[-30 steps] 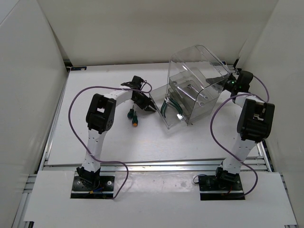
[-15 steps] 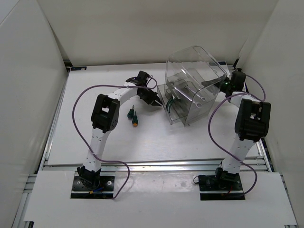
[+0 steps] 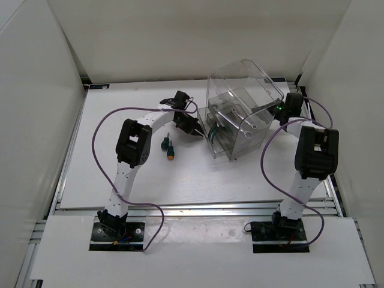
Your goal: Sort the tools into containers
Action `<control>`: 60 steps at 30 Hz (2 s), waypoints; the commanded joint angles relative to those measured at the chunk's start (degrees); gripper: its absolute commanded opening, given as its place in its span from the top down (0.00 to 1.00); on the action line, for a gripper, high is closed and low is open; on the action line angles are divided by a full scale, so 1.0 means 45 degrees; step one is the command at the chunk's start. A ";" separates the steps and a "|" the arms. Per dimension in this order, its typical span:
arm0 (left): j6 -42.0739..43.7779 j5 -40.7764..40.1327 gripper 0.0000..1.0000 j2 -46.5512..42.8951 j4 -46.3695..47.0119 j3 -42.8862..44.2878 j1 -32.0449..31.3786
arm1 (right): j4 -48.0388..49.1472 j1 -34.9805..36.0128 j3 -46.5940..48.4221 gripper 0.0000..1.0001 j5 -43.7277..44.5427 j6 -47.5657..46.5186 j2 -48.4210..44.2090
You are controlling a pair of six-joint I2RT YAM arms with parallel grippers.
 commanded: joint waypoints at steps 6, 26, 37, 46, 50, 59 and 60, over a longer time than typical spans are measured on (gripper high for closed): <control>-0.0705 0.1356 0.82 -0.3335 0.2150 -0.3219 -0.1396 | -0.1400 0.1686 -0.0287 0.92 -0.2374 -0.0083 -0.0253; -0.1195 0.0848 0.83 -0.3224 0.1842 -0.2442 -0.2549 | -0.1889 0.2115 -0.1028 0.93 -0.2237 -0.0317 -0.1033; -0.0023 0.0361 0.79 -0.5448 0.2153 -0.5819 -0.2022 | -0.1792 0.1549 -0.1107 0.93 -0.2588 -0.0572 -0.1073; -0.0119 -0.0439 0.44 -0.6972 0.5977 -0.8456 -0.1866 | -0.0952 0.1568 -0.1244 0.92 -0.2901 -0.0046 -0.1034; -0.0549 -0.0519 0.40 -0.7325 0.8087 -0.9649 -0.1807 | -0.0660 0.1490 -0.1263 0.92 -0.2979 0.0072 -0.0995; -0.0355 -0.0988 0.43 -0.7209 1.0001 -1.0939 -0.1846 | 0.0239 0.1334 -0.1517 0.92 -0.3213 0.0658 -0.0898; -0.0354 -0.1220 0.43 -0.7286 1.0488 -1.1172 -0.1865 | 0.0491 0.1334 -0.1536 0.92 -0.3272 0.0774 -0.0917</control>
